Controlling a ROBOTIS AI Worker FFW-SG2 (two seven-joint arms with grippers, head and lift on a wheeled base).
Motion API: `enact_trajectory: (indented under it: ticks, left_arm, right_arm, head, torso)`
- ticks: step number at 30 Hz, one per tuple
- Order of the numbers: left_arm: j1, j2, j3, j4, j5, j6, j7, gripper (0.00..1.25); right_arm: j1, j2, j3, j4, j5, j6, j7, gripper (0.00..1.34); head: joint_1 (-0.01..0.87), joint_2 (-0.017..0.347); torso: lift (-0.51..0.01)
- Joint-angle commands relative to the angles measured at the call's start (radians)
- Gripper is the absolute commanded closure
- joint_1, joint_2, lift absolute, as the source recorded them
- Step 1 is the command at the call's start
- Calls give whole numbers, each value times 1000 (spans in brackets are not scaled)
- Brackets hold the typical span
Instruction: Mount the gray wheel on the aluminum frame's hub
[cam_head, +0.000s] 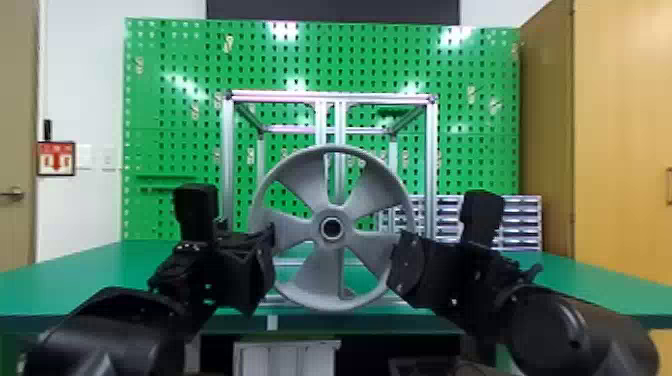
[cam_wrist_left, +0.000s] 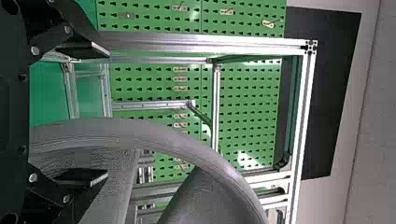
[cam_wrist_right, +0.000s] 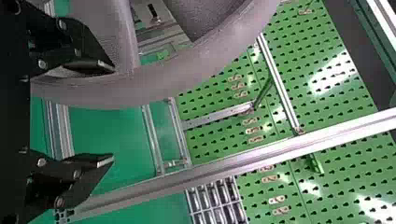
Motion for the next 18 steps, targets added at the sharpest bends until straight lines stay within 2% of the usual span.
enact_trajectory:
  ticks: [1,3,7,12,18]
  left_arm:
    - [2,0,2,0,0,0,0,186]
    - [2,0,2,-2,0,0,0,105]
    - [3,0,2,-5,0,-2,0,81]
    - [6,0,2,-6,0,-5,0,7]
    - [11,0,3,-9,-2,-11,0,-2]
  right_arm:
    - [2,1,-1,0,-6,-4,-1,389]
    - [3,1,-1,0,-7,-7,-3,300]
    - [6,1,-1,-2,-7,-10,-3,163]
    - [8,1,-3,-2,-10,-13,-1,67]
    - [10,1,-3,-11,-10,-14,-3,5]
  head:
    - [-5,6]
    - [-5,6]
    - [-5,6]
    - [-5,6]
    - [-5,6]
  torso:
    - [-499]
    - [-499]
    - [-499]
    - [-499]
    - [-499]
